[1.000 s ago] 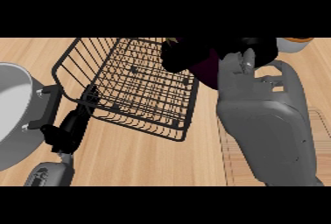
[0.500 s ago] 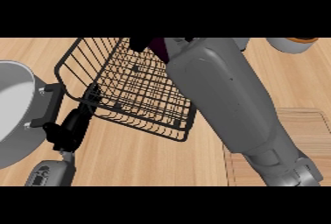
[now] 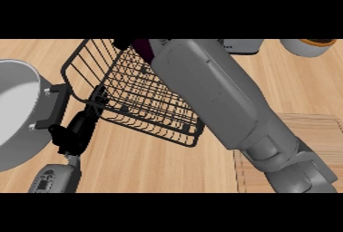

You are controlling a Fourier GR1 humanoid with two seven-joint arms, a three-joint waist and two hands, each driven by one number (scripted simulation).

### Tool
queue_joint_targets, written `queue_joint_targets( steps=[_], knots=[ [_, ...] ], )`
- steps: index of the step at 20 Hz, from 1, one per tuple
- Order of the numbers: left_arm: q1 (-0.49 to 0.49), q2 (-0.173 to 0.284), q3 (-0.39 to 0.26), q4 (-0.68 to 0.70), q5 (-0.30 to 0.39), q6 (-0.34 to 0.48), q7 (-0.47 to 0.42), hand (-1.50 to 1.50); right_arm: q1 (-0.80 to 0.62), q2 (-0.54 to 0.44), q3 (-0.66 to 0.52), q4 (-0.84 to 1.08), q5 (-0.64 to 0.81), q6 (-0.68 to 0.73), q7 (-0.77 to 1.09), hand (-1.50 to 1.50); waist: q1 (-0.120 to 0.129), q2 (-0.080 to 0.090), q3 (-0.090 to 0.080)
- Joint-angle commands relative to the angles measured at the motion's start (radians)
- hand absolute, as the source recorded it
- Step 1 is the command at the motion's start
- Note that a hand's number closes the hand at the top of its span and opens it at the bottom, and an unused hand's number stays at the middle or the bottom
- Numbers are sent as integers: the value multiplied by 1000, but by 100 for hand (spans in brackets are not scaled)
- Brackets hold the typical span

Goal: Pick the eggplant from the cutting board and place it in the tiered basket

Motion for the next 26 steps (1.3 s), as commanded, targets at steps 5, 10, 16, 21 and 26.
queue_joint_targets(
  steps=[5,10,16,21,26],
  knots=[
    [-5,-18,-46,-5,9,-57,28,0,-40,1,-59,75,-296,-110,128,-150,-8,-4,-3],
    [-32,-49,-52,20,-17,-23,22,0,-22,1,-14,70,-400,-236,69,-150,-26,-5,-3],
    [55,-54,-57,-21,-32,-12,-10,0,-89,-49,-16,134,-228,-389,46,-150,-57,-13,-2],
    [62,-18,-12,3,-8,-35,-19,0,-81,-141,20,128,-78,-546,97,-150,-101,-24,-3],
    [112,-15,0,-19,-8,-30,-40,0,34,-305,-43,-37,-71,-543,52,-150,-126,-30,0]
  ],
)
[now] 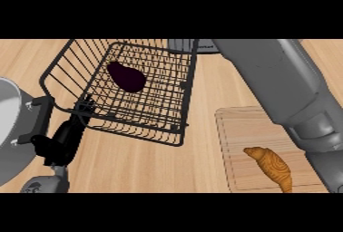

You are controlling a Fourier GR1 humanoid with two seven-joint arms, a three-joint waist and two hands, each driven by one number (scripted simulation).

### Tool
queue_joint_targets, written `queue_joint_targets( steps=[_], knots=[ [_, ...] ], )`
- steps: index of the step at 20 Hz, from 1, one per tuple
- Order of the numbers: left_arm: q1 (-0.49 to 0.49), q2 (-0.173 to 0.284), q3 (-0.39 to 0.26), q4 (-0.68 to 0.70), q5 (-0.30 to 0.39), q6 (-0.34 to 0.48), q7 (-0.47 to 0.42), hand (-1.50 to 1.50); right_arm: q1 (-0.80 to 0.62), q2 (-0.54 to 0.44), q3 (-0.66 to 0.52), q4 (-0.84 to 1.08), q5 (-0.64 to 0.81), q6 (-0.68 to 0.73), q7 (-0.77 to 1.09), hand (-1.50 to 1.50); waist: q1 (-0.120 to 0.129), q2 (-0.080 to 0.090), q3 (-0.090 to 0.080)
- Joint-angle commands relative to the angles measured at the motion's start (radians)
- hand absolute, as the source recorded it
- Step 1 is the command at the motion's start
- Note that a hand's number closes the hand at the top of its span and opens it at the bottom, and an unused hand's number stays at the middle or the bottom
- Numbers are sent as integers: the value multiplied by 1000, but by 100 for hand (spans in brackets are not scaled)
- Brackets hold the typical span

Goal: Pick the eggplant from the cutting board and place it in the tiered basket

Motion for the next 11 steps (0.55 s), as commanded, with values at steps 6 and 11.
queue_joint_targets(
  steps=[6,11],
  knots=[
    [25,-46,-43,14,-26,9,-10,0,293,-230,-116,-411,-60,-16,-7,-150,-70,-7,-1],
    [60,-3,-13,-23,4,-37,-18,0,513,-386,-165,-700,-154,114,32,-150,-67,-10,-1]
  ],
)
